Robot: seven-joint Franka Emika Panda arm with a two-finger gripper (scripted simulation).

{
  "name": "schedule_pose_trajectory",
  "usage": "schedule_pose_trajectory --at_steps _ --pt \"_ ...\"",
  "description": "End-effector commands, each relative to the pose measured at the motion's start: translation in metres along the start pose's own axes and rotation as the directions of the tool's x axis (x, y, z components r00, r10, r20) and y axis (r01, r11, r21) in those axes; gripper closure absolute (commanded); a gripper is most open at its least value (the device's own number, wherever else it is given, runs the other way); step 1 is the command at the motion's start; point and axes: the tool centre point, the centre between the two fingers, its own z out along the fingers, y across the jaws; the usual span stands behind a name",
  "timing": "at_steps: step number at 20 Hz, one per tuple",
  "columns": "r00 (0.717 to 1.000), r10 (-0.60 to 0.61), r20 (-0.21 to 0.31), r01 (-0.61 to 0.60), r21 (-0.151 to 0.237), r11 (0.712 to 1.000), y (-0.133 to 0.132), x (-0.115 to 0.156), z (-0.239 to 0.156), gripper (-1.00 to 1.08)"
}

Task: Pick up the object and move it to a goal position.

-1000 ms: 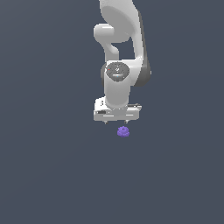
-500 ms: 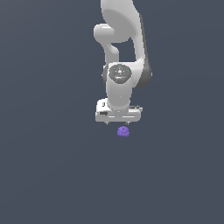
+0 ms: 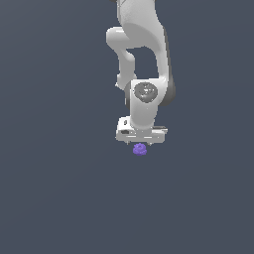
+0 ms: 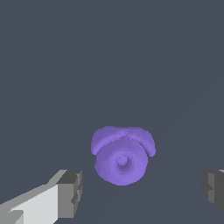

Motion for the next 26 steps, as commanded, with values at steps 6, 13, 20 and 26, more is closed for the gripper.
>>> schedule_pose_trajectory --at_steps 6,13,20,26 --pt "0.999 0.033 -0.012 -0.033 -0.002 0.999 -0.009 -0.001 0.011 -0.92" --pt "0.999 0.03 -0.011 -0.03 -0.002 1.0 -0.009 -0.001 0.021 -0.92" --pt "0.999 0.033 -0.012 -0.033 -0.002 0.999 -0.009 -0.001 0.054 -0.92" --pt "0.999 0.033 -0.012 -0.033 -0.002 0.999 -0.01 0.0 0.062 1.08"
